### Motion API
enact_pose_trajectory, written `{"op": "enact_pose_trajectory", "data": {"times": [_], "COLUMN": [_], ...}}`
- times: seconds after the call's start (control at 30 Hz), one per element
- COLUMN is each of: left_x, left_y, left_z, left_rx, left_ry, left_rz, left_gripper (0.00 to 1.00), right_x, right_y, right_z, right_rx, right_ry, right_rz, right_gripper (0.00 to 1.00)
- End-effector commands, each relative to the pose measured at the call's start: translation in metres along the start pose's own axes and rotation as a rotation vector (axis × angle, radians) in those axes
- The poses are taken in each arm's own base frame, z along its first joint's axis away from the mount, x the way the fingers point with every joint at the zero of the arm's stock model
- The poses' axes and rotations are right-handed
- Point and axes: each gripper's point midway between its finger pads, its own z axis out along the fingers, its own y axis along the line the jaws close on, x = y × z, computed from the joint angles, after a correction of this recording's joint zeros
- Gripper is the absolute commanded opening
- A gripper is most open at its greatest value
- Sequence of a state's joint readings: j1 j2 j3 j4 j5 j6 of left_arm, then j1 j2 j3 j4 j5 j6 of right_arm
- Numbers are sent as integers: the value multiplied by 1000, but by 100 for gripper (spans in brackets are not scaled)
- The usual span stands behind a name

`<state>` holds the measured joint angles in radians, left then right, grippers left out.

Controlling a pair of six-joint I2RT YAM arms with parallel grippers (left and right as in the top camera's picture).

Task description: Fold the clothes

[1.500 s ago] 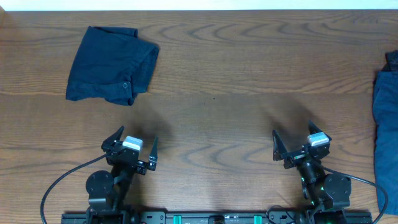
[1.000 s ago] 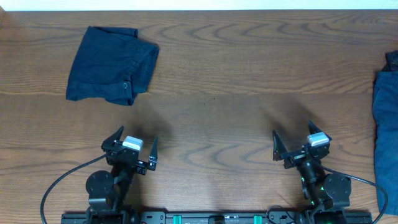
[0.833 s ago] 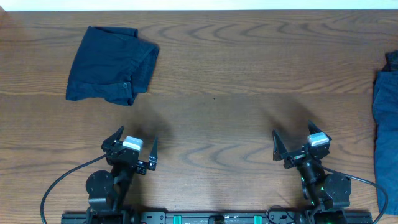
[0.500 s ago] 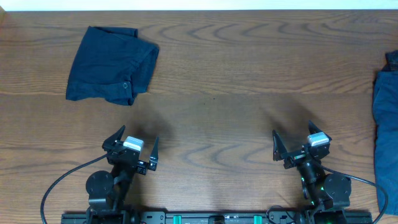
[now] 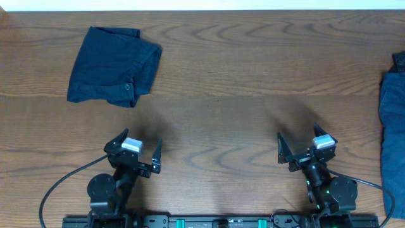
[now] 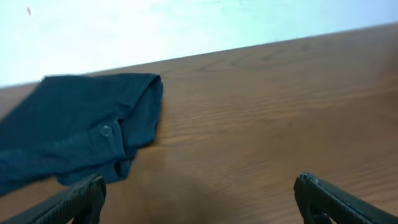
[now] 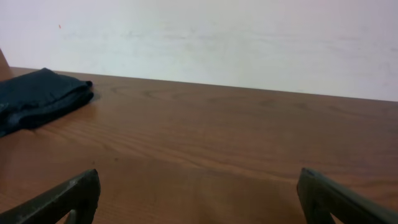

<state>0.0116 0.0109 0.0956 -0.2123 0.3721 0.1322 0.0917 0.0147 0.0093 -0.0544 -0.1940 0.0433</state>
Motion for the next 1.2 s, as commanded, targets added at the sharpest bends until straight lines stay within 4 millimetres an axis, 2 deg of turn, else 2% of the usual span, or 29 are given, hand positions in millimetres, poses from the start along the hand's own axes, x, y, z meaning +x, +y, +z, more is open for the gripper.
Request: {"op": "enact_pose_trajectory", "data": {"times": [0.0, 0.17, 0.23, 0.4, 0.47, 0.57, 0.73, 0.93, 1.07, 1.17], "left_x": [12, 10, 2, -34, -41, -43, -53, -81, -82, -78], "left_y": [-10, -11, -13, -20, -16, -6, 2, 9, 11, 11], "left_z": [2, 2, -1, -13, -15, -15, -3, 13, 19, 24], "left_rx": [58, 64, 71, 111, 78, 10, -39, -59, -66, -60], "left_ry": [29, 28, 16, -14, 37, 174, 441, 704, 821, 847], "left_rz": [-126, -199, -277, -307, -316, -362, -443, -521, -547, -559], "left_gripper": [98, 98, 98, 98, 98, 98, 98, 98, 98, 98], "right_x": [0, 0, -4, -38, -46, -45, -37, -36, -44, -53], "right_y": [5, 7, 12, 20, 17, 13, 2, -3, 5, -16], "right_z": [0, 0, -1, -10, -12, -6, 19, 54, 80, 105], "right_rx": [-35, -46, -72, -103, -78, -44, 15, 6, -65, 8], "right_ry": [-4, -3, -7, -31, 19, 154, 430, 832, 930, 926], "right_rz": [44, 114, 115, 125, 138, 160, 216, 209, 265, 273], "right_gripper": [99, 99, 99, 99, 99, 99, 99, 99, 99, 99]}}
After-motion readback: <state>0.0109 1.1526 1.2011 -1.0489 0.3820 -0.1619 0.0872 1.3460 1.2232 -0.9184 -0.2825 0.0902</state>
